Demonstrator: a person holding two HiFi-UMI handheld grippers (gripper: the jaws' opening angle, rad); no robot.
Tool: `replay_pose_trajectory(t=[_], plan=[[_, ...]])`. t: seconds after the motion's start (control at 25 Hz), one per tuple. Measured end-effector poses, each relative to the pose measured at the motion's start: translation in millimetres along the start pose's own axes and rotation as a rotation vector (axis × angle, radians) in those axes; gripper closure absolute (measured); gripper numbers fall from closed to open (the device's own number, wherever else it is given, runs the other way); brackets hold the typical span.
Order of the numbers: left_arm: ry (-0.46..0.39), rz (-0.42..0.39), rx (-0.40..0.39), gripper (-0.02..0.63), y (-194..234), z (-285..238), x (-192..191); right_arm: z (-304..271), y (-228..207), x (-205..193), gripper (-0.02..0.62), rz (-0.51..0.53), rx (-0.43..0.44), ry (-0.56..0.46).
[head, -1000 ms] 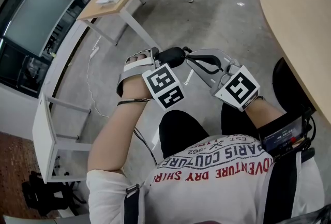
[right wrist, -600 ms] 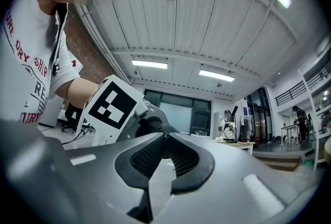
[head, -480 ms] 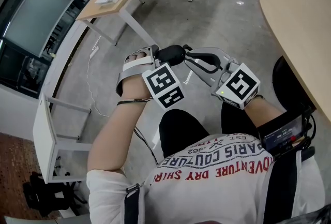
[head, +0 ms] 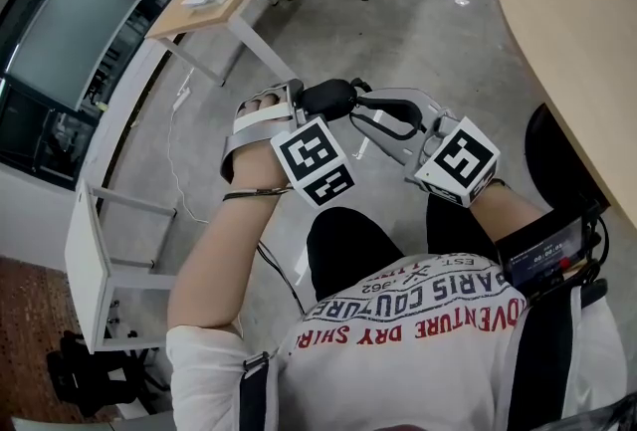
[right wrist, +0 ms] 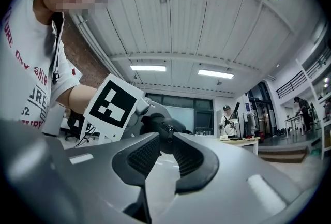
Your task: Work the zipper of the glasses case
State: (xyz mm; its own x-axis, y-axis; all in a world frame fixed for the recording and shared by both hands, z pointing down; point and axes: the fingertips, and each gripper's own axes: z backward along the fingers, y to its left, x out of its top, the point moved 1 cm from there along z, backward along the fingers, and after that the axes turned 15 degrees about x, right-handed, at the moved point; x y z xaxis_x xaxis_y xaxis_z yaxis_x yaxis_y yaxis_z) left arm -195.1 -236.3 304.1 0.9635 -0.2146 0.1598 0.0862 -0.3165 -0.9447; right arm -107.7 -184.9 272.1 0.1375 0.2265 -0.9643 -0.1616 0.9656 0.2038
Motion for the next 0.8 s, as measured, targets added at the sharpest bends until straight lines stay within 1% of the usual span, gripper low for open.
replay_pose_trajectory(t=[0.08,0.16,0.24,0.36,0.44,0.64,0.8], plan=[[-0.002,-0.002,-0.002,0.357,-1.8,-0.4,-0.4,0.6,-1.0,-0.7,0.537,-0.007,-0.001,0.002],[-0.006,-0.002,-0.007,0.357,-4.2,-0.5,-1.0,0.8,-2.2,-0.5,0.569,-0.014,-0.002,0.001],[-0.01,-0.001,-0.015,0.357,-7.1,-0.1,-2.1,0.1,-1.9,-1.4,0.568,-0.019,0.006,0.002],[-0.024,-0.017,-0.029,0.357,-13.3,1.2,-4.8,-0.9,1.7,-6.0,0.569,-0.023,0.036,0.029],[-0.045,-0.038,-0.049,0.357,-18.5,2.6,-7.1,-1.7,5.8,-9.9,0.571,-0.022,0.074,0.06],[-0.124,-0.064,-0.151,0.357,-38.0,9.0,-12.1,-5.9,20.4,-16.8,0.574,0.014,0.19,0.137],[-0.154,-0.108,-0.222,0.359,-53.8,14.4,-16.7,-7.6,30.9,-23.7,0.574,0.033,0.289,0.2]])
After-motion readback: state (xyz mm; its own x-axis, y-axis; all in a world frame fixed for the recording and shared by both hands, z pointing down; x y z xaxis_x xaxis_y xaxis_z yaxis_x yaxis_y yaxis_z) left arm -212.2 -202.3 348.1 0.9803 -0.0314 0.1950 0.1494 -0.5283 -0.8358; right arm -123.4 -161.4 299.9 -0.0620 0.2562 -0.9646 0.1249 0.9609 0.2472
